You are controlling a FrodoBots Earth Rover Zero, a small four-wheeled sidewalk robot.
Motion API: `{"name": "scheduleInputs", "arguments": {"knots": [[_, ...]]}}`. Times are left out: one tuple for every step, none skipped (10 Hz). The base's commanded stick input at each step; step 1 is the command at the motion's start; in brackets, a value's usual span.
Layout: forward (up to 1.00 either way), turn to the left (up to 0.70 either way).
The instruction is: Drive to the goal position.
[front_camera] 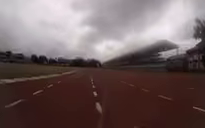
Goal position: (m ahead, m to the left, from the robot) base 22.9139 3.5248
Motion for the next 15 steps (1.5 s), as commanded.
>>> {"name": "scheduleInputs", "arguments": {"knots": [[0.70, 0.00], [0.70, 0.00], [0.70, 0.00], [0.70, 0.00], [0.70, 0.00], [0.70, -0.35], [0.70, -0.35], [0.70, -0.35], [0.70, -0.35], [0.70, -0.35], [0.70, -0.35], [0.70, 0.00], [0.70, 0.00], [0.70, 0.00], [0.70, 0.00]]}}
